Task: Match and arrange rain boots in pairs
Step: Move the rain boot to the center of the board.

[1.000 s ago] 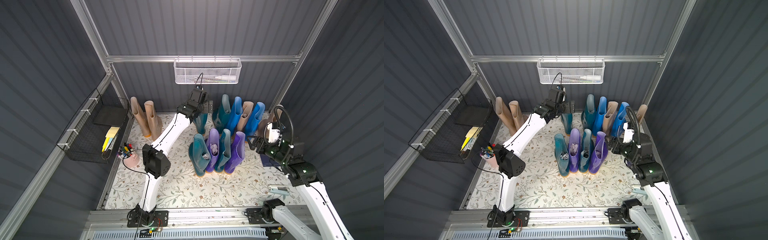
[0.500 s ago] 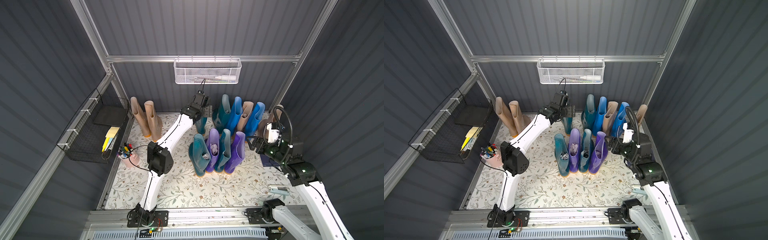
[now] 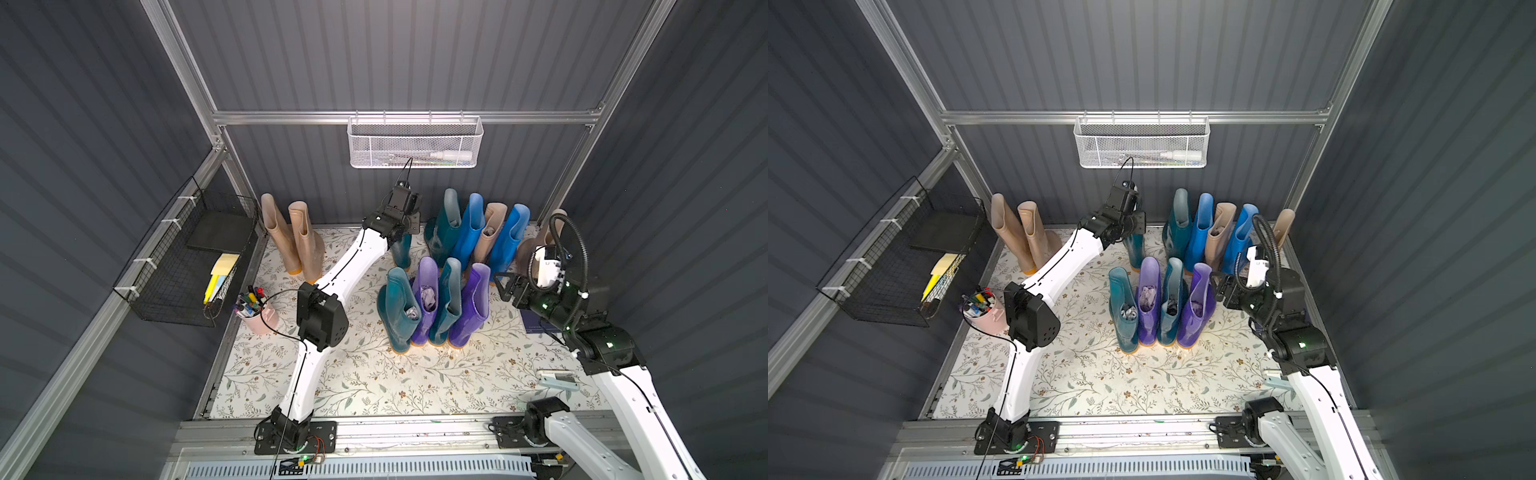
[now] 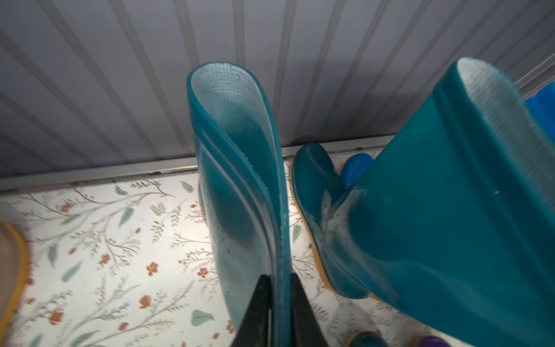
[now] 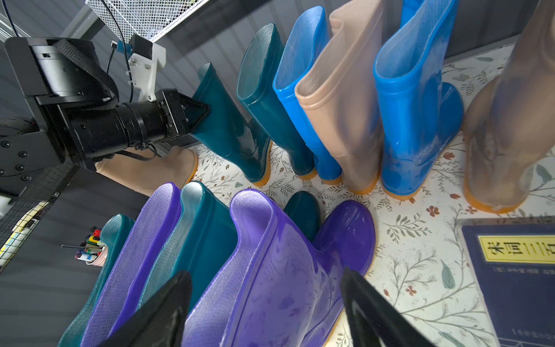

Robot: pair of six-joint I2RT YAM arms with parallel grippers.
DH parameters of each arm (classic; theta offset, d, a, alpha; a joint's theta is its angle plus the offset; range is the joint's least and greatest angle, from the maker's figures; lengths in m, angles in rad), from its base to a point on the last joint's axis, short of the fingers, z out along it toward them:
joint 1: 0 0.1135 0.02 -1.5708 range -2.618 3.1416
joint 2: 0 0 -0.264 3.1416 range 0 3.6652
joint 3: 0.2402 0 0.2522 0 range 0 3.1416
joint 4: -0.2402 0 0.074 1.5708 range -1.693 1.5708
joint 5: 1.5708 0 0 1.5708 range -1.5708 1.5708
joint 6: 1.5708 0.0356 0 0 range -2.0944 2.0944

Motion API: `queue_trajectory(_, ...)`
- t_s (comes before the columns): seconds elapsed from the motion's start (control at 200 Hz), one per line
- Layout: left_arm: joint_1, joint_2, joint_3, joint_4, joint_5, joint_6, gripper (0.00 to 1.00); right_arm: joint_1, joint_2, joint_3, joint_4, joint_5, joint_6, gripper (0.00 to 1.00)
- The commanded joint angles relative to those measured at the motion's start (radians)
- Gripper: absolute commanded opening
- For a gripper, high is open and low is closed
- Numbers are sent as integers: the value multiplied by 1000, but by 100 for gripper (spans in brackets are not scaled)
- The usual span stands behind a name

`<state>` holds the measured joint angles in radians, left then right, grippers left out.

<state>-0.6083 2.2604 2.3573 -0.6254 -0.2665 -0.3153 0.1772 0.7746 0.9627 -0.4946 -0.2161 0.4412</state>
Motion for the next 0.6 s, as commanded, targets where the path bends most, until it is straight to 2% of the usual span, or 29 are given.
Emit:
queue_trajectory(0.0, -4, 9, 39, 38, -32, 16, 7, 1, -4, -13, 1, 6, -12, 81)
queue_trajectory(0.185, -4, -2, 60, 44, -58, 27, 0, 1, 2, -12, 6, -2, -14, 81)
queue_trajectory(0.595, 1, -38, 89, 68, -129, 74, 0, 1, 8, -9, 13, -8, -20, 81)
